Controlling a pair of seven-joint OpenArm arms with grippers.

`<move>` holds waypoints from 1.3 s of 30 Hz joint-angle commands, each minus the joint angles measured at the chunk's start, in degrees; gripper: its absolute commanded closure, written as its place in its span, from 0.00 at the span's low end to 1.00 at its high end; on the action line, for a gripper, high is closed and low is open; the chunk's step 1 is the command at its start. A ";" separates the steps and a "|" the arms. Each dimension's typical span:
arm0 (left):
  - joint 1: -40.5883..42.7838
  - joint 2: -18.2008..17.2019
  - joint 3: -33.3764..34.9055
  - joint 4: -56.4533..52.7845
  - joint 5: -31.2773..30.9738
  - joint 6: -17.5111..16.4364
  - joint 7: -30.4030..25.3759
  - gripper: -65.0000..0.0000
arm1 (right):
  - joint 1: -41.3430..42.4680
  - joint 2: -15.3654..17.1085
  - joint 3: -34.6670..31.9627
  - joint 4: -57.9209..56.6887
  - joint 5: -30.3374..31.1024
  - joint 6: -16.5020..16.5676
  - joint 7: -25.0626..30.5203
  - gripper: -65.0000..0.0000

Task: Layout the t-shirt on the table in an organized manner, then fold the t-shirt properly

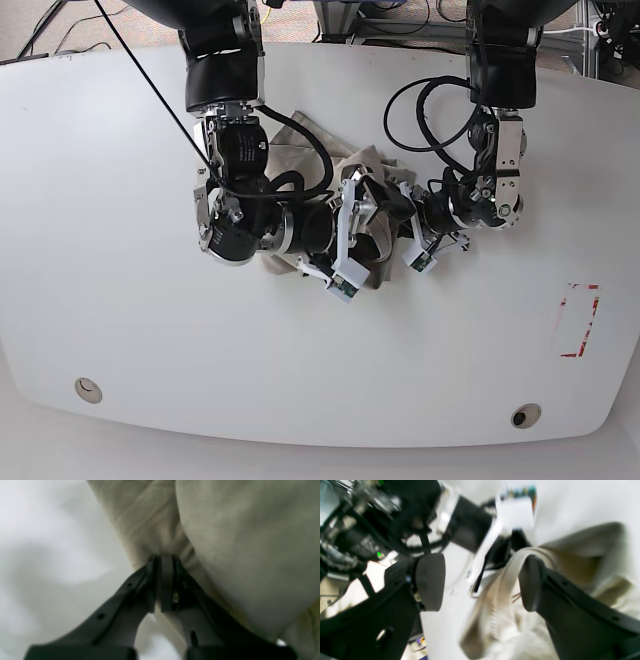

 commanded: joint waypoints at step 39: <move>-1.74 -1.90 -0.18 6.91 2.74 0.53 3.23 0.97 | 5.74 0.99 -10.33 2.28 -3.47 0.20 1.18 0.35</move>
